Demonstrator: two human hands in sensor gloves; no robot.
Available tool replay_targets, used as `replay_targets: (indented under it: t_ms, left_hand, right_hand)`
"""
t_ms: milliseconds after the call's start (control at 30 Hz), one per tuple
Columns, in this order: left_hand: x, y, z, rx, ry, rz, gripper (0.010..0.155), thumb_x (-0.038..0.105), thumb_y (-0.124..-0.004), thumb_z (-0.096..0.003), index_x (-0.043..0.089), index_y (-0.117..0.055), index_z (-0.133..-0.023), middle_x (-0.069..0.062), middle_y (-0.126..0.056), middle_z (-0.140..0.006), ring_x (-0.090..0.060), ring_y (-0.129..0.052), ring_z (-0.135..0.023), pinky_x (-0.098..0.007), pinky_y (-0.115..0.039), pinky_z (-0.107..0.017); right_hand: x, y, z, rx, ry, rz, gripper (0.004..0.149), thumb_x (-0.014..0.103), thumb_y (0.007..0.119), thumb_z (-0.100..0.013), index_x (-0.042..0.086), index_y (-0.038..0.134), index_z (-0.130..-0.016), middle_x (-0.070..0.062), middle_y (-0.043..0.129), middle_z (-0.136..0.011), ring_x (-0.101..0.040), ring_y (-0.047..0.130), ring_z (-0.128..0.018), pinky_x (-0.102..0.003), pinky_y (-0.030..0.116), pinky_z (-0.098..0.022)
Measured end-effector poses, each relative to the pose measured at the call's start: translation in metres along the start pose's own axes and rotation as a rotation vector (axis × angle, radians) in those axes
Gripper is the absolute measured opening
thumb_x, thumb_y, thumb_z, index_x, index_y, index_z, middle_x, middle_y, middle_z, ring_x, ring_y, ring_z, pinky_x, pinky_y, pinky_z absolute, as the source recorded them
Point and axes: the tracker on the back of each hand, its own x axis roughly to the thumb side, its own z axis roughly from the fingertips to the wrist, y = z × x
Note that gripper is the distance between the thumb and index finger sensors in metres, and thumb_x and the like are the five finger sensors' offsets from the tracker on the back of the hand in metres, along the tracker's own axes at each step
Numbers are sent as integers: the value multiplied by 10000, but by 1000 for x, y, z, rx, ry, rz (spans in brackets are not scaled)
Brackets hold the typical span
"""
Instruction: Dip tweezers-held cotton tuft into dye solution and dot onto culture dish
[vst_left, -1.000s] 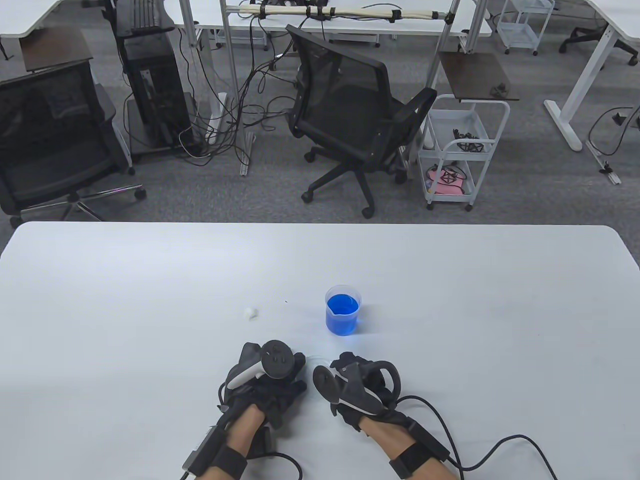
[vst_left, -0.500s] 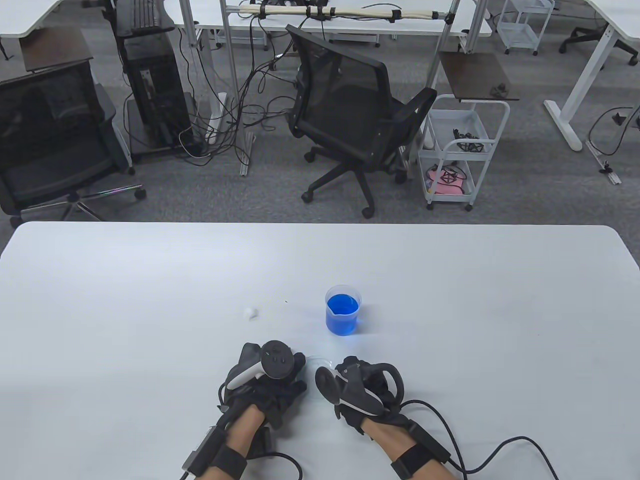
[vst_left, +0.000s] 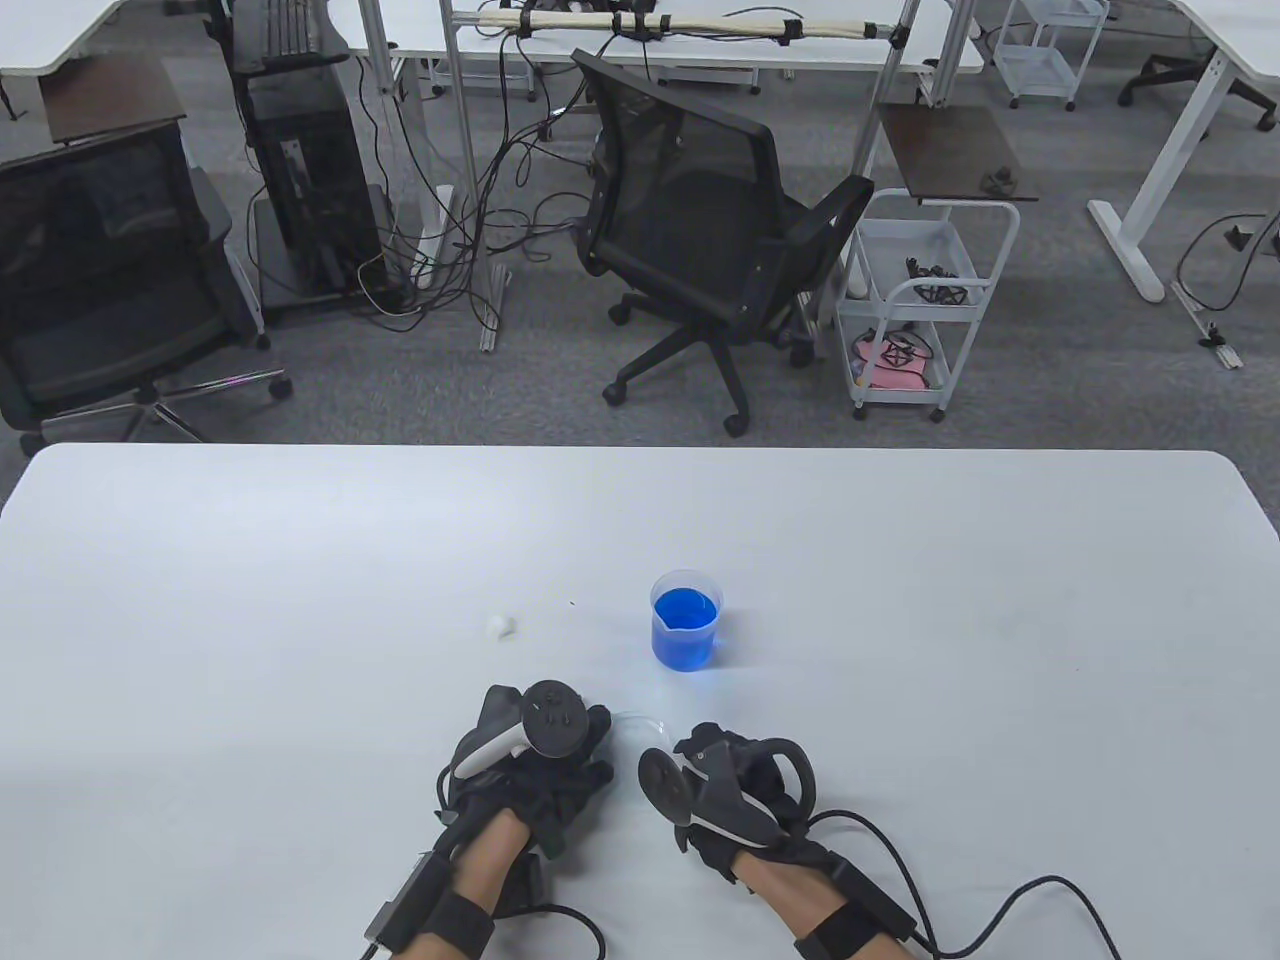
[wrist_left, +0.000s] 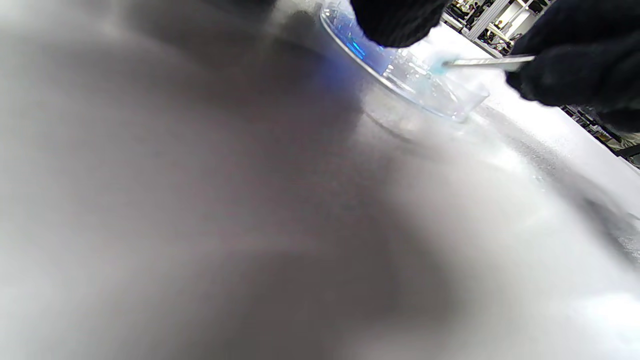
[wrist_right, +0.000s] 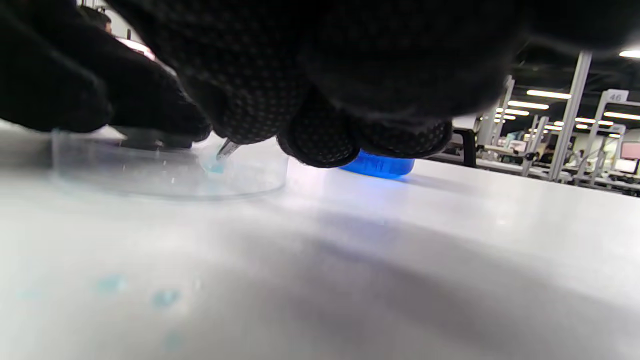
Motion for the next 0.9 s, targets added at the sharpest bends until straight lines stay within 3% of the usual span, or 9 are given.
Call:
replay_targets:
  t_ms: [167,433,700,900]
  left_hand:
    - [0,0,0,-1,1,-1,668,387,-625,-634,176,-265,-1155,-224,-144,-1232,-526,-117,-1059,-774,-169,-660]
    - [-1,0,0,0,-1,3,668,387,-625,-633,176,-265,-1155,-225,-141,-1231,-525,-115,-1058,-773,-170,-660]
    - [-1,0,0,0,0,1,669,388,-626,-633,176,-266,-1156,-222,-142,-1232,-525,-116,-1059,-774,-170,-660]
    - [-1,1,0,0,-1,2,668,387,-627,-633,175,-268,-1155,-225,-143,-1231,-526,-117,-1057,-773,-169,-660]
  right_hand:
    - [1,2,-1,1,-5,-1,406,286,927,-260,-9,1088,-486,-242,1035,-516,-157,981,-147,-313,885,-38]
    - [2,-20,6,-74,-11,-60,406,286,927,-259,-10,1088,-486,-244,1035,-516,-158,981,-145,-314,884,-36]
    - [14,2,5,0,-52,-8,406,286,926,-260,-10,1087,-487,-244,1034,-516,-158,980,-146,-313,884,-37]
    - [9,-6,5,-30,-33,-31,406,287,926,-260,-10,1087,-487,-242,1035,-516,-157,981,-146,-313,885,-37]
